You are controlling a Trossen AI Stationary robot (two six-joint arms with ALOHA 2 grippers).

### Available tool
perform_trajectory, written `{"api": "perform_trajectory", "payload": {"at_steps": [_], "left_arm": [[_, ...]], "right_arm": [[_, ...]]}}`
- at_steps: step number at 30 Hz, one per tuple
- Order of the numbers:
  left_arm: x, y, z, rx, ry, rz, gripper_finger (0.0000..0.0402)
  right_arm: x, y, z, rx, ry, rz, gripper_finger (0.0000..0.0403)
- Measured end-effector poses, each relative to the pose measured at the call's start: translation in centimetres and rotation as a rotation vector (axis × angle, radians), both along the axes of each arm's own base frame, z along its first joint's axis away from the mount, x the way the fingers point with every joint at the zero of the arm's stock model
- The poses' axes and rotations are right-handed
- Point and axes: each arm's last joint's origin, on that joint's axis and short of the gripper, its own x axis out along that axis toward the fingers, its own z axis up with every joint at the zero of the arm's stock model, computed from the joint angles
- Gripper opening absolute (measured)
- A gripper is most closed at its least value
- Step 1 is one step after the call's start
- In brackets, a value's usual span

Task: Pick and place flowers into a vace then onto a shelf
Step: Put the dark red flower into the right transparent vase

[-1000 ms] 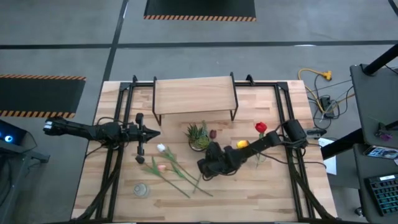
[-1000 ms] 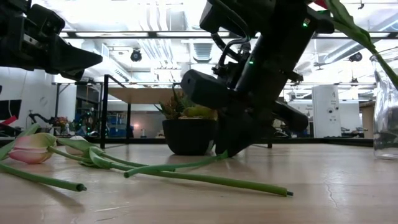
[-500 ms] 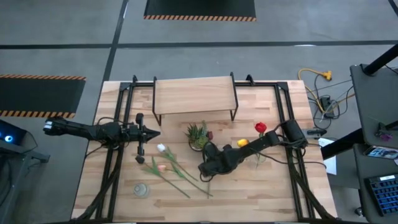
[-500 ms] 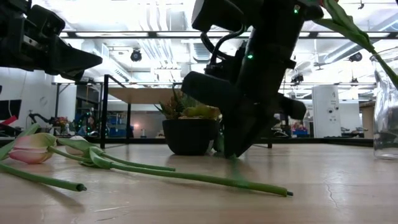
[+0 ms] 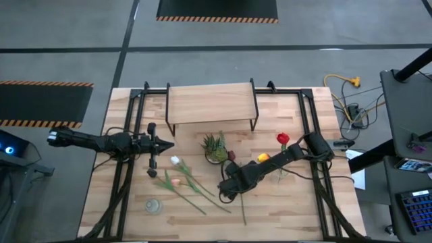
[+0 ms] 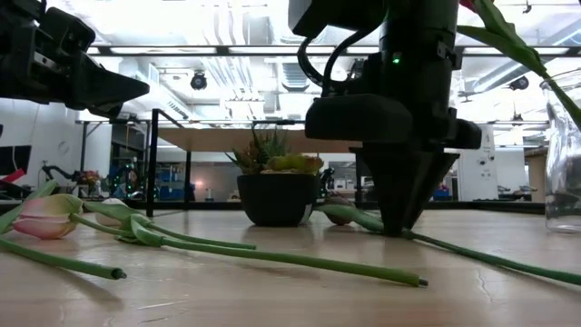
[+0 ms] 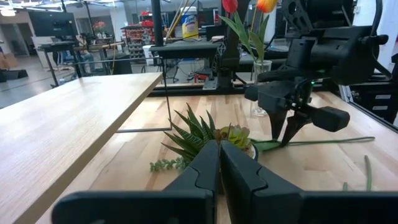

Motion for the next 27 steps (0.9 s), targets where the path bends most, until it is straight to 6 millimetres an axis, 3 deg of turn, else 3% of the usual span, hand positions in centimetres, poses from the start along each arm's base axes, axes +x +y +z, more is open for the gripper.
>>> {"api": "perform_trajectory", "payload": {"at_steps": [9,14,20,27], "left_arm": [[0.00,0.00,0.01,0.000,0.000,0.000,0.0000],[0.00,0.00,0.00,0.000,0.000,0.000,0.0000],[0.00,0.00,0.01,0.000,0.000,0.000,0.0000],[0.00,0.00,0.01,0.000,0.000,0.000,0.0000]], "right_arm": [[0.09,-0.07,0.08,-0.006,-0.016,-0.035,0.0177],[-0.17,-0.08,-0.17,0.024,0.002,-0.035,0.0194],[-0.63,-0.31,-0.67,0.088,0.041,-0.048,0.0167],[-0.64,-0.22,-0.63,0.089,0.050,0.000,0.0079]]}}
